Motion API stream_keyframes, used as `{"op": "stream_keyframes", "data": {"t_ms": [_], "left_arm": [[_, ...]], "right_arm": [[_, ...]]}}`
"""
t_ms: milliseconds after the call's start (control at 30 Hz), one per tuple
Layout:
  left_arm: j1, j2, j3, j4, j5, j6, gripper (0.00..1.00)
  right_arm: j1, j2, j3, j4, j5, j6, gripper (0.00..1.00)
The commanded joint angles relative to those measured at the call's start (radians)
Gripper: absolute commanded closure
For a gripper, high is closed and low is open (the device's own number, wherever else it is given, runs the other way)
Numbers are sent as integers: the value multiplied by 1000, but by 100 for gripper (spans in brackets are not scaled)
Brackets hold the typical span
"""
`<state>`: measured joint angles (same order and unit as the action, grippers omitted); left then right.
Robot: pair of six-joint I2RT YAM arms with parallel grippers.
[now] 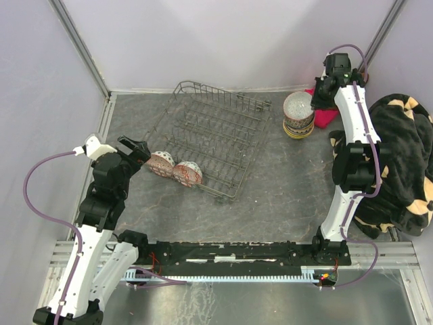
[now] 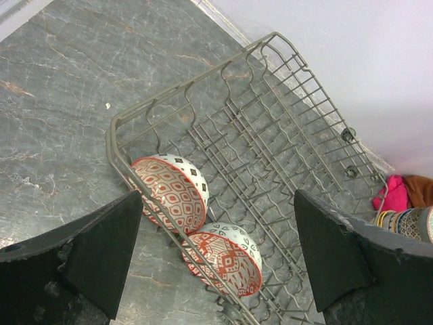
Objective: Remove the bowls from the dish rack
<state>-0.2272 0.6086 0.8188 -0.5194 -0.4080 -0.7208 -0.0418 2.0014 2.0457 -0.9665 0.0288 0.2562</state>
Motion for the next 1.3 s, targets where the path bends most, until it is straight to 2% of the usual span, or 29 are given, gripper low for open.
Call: {"op": "stream_keyframes", "data": {"t_ms": [0,900,1033,1167,1267], "left_arm": [[-3,2,9,48,3,8,1],[-4,5,-3,54,3,5,1],[-3,3,-3,53,2,5,1],[-4,2,-4,52,3,3,1],[-3,3,-3,53,3,3,1]], "right_arm": [[-9,-37,1,17,28,-9,99],[-10,21,-21,-18,74,1,98],[-11,7,-37,-1,74,9,82],[-11,-13,-38,11,75,13,74],[-10,-35,-33,17,76,17,63]]}}
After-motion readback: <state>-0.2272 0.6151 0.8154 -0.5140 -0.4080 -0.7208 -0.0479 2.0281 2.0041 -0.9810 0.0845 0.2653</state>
